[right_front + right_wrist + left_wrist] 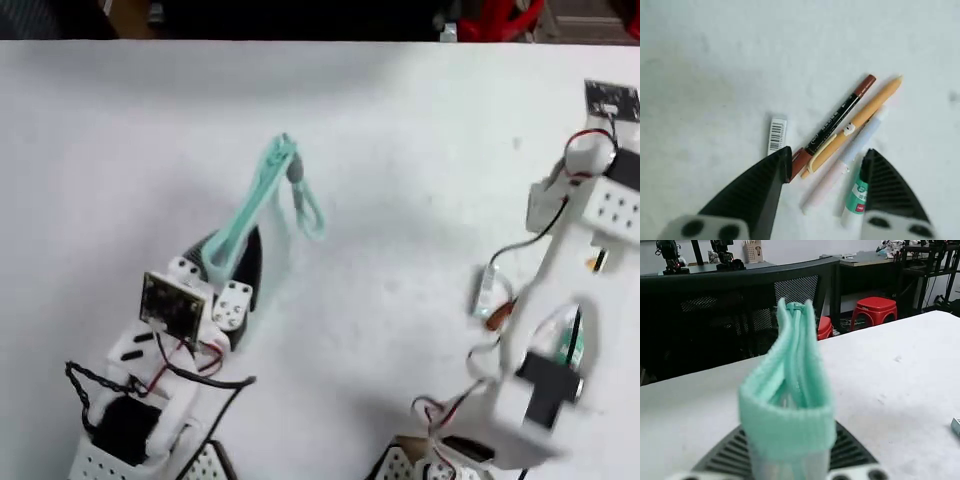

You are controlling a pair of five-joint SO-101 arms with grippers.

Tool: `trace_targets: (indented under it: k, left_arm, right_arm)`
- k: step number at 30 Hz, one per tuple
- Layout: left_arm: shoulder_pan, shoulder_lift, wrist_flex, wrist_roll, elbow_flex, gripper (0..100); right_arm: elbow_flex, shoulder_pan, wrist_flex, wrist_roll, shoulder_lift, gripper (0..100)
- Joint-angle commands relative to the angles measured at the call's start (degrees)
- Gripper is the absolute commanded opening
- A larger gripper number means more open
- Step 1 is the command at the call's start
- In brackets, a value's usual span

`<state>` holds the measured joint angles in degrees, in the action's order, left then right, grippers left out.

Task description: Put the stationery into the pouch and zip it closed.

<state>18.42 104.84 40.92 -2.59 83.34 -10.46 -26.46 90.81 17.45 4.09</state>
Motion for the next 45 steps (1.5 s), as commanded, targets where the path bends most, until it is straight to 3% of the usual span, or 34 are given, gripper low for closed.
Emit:
trace_targets:
  k: [1,19,26,28,31,36,45]
  left_arm:
    - [-0.4,-0.13,1.32,-0.26,-0.35,5]
    - [0.04,-0.13,1.32,-0.18,0.88,5]
    - [0.04,-0.13,1.32,-0.18,0.88,5]
    - [0.04,-0.13,1.32,-0.18,0.88,5]
    - [-0.04,-0.13,1.32,-0.18,0.88,5]
    - [-0.22,-0.13,1.32,-0.18,0.88,5]
    - [-0.04,-0.13,1.85,-0.18,0.88,5]
  right_arm:
    - [-6.42,-3.65,-1.71,-0.62,10.77,20.0]
    - [-31.56,-4.26,-4.09,-11.08,43.82,21.7]
    - [-38.59,-4.18,-3.65,-11.08,50.59,3.0]
    - [-39.03,-4.18,-3.56,-11.08,51.56,2.6]
    - [-39.82,-3.65,-2.51,-10.55,51.3,1.7]
    - [-49.85,-0.57,7.87,-10.46,44.09,1.8]
    - [-49.58,3.3,7.87,-10.46,18.68,1.7]
